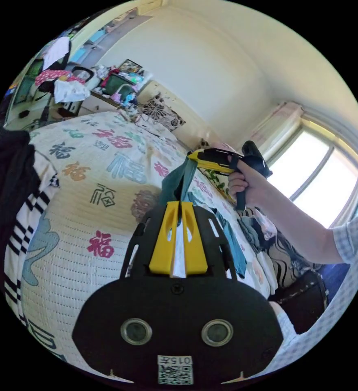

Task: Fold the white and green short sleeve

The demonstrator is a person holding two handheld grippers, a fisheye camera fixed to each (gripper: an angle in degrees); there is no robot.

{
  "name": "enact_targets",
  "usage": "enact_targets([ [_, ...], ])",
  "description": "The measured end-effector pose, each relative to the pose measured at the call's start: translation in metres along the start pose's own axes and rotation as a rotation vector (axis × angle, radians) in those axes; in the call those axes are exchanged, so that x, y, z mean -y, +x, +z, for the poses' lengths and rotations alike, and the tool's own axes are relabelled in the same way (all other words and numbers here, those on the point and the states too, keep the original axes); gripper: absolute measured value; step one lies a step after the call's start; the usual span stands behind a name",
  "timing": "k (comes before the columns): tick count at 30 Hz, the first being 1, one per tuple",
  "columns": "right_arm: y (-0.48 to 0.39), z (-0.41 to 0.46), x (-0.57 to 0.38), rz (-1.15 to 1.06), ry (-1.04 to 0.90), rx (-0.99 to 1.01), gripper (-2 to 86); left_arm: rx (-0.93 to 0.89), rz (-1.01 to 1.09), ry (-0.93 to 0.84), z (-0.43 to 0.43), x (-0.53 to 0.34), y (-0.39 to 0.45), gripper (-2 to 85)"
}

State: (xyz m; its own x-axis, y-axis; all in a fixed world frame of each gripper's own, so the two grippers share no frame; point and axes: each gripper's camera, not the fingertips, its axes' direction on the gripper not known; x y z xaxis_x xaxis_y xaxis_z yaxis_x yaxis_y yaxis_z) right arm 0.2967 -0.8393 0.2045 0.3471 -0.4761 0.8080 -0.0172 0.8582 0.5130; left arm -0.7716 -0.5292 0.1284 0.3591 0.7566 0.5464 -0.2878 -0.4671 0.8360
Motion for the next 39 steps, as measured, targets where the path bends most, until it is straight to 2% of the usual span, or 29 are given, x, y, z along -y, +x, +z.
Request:
enact_targets([
  [4, 0.066, -0.070, -0.067, 0.164, 0.081, -0.018, -0.5, -0.063, 0.179, -0.156, 0.054, -0.044, 0.067, 0.3],
  [10, 0.127, -0.094, -0.125, 0.332, -0.026, -0.104, 4.1, -0.063, 0.252, -0.452, 0.140, -0.119, 0.107, 5.5],
  [14, 0.115, -0.126, -0.124, 0.272, 0.048, -0.224, 5.2, -0.066, 0.290, -0.406, 0.148, -0.132, 0.123, 6.1],
  [18, 0.093, -0.125, -0.108, 0.164, 0.011, -0.180, 5.0, -0.047, 0.306, -0.384, 0.175, -0.136, 0.129, 5.8],
  [20, 0.086, -0.113, -0.098, 0.151, -0.069, -0.188, 5.1, -0.010, 0.374, -0.512, 0.216, -0.156, 0.136, 6.3],
  [23, 0.079, -0.116, -0.095, 0.147, -0.090, -0.248, 5.3, 0.065, 0.478, -0.676, 0.255, -0.198, 0.146, 6.5],
  [27, 0.067, -0.131, -0.099, 0.111, -0.105, -0.296, 5.3, 0.157, 0.547, -0.652, 0.265, -0.239, 0.151, 1.2],
  [31, 0.060, -0.152, -0.106, 0.107, -0.133, -0.294, 5.1, 0.136, 0.545, -0.544, 0.249, -0.259, 0.156, -0.1],
  [34, 0.050, -0.171, -0.109, 0.113, -0.099, -0.287, 5.0, 0.150, 0.562, -0.576, 0.256, -0.282, 0.155, 0.5],
  [38, 0.045, -0.168, -0.114, 0.096, -0.212, -0.278, 4.0, 0.145, 0.501, -0.662, 0.287, -0.310, 0.133, 6.1],
  [39, 0.046, -0.173, -0.115, 0.108, -0.189, -0.263, 3.6, 0.144, 0.497, -0.665, 0.289, -0.311, 0.132, 6.3],
])
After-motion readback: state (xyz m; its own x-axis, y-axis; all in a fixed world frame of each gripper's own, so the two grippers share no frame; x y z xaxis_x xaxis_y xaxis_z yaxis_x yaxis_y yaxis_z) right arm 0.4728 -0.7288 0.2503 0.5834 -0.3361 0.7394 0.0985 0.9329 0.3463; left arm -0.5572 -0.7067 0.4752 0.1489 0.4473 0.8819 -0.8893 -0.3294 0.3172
